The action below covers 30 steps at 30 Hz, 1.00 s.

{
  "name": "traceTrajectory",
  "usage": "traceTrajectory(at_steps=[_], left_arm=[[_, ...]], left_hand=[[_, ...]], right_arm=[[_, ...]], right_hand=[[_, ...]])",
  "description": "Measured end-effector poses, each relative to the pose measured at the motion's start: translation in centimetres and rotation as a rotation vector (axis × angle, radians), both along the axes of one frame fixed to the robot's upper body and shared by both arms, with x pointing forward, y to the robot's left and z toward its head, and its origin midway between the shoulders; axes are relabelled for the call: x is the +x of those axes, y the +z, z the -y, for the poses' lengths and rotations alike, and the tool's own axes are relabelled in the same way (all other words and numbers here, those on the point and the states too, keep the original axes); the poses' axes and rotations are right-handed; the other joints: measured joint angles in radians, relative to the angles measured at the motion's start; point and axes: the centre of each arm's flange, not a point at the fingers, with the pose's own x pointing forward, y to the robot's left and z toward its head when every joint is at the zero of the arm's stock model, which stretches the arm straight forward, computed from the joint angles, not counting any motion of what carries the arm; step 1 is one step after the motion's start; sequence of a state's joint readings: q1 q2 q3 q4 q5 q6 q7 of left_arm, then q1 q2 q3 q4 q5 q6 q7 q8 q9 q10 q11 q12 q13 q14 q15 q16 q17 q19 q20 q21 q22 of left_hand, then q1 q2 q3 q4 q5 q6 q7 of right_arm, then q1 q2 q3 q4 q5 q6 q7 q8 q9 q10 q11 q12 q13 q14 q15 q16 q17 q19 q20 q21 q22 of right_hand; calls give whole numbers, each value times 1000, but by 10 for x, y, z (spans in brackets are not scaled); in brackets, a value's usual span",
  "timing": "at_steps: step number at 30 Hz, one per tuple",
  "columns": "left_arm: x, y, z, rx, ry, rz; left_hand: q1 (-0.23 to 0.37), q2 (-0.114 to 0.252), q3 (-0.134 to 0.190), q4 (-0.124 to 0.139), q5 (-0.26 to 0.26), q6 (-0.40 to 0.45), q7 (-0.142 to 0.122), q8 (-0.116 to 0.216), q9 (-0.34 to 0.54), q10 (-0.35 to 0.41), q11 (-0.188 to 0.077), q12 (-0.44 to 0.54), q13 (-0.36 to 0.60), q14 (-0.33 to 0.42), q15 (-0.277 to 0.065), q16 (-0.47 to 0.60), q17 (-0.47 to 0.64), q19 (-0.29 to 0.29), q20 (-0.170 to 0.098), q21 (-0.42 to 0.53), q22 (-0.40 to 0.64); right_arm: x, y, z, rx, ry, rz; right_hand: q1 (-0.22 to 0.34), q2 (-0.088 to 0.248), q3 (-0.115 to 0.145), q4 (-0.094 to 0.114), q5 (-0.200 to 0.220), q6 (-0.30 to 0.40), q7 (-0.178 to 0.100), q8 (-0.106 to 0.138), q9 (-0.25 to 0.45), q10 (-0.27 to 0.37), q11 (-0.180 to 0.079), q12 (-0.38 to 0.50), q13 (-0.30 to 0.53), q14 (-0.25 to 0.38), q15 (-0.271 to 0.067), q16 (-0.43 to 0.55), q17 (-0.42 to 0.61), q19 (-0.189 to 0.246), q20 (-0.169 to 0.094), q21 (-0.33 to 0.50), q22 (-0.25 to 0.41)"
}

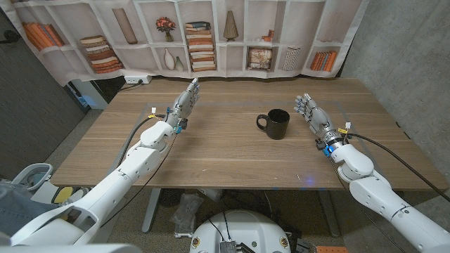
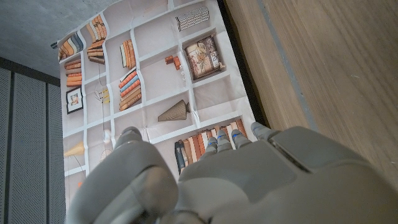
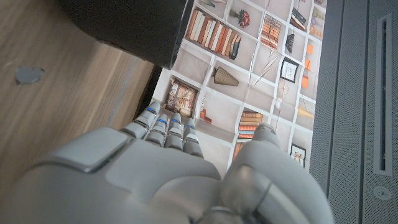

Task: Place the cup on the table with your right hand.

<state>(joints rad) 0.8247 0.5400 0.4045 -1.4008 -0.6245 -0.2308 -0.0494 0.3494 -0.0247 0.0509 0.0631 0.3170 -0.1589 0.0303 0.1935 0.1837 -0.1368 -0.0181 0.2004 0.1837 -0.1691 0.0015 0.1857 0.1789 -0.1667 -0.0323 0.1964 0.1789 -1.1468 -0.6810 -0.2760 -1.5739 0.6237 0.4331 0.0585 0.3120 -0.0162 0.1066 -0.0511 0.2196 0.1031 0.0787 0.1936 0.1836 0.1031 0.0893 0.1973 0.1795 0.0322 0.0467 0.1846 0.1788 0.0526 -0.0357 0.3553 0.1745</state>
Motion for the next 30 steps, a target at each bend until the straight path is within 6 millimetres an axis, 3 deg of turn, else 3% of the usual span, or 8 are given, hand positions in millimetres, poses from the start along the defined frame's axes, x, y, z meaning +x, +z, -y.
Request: traceTrajectory(at_steps=[4,10,19,30], left_arm=[[-1,0,1,1,-1,1],[-2,-1,3,4,-1,0],[-4,-1,7,9,-4,2],[-6,-2,9,11,-3,1]], left_hand=[[0,0,0,0,0,0,0,0,0,0,0,0,0,0,0,0,0,0,0,0,0],[8,0,0,0,0,0,0,0,0,0,0,0,0,0,0,0,0,0,0,0,0],[8,0,0,0,0,0,0,0,0,0,0,0,0,0,0,0,0,0,0,0,0],[8,0,-4,-4,-7,0,0,0,0,0,0,0,0,0,0,0,0,0,0,0,0]], right_arm=[[-2,-1,0,-8,-7,6],[-6,-4,2,-27,-16,10],[-11,-7,3,-62,-35,18],[-15,-6,4,-111,-66,21]], right_hand=[[21,-4,1,-15,5,-7,-7,0,0,-10,-1,0,0,-6,1,0,0,1,1,-4,0],[71,-26,3,-50,17,-34,-56,0,0,-27,-9,0,0,-24,16,-4,-2,10,29,-25,0],[101,-43,3,-66,33,-66,-84,-6,0,-63,-12,-6,0,-48,40,-9,0,4,61,-42,0],[120,-55,-2,-78,55,-110,-94,-13,0,-125,-18,-16,0,-78,70,-9,1,4,84,-65,0]])
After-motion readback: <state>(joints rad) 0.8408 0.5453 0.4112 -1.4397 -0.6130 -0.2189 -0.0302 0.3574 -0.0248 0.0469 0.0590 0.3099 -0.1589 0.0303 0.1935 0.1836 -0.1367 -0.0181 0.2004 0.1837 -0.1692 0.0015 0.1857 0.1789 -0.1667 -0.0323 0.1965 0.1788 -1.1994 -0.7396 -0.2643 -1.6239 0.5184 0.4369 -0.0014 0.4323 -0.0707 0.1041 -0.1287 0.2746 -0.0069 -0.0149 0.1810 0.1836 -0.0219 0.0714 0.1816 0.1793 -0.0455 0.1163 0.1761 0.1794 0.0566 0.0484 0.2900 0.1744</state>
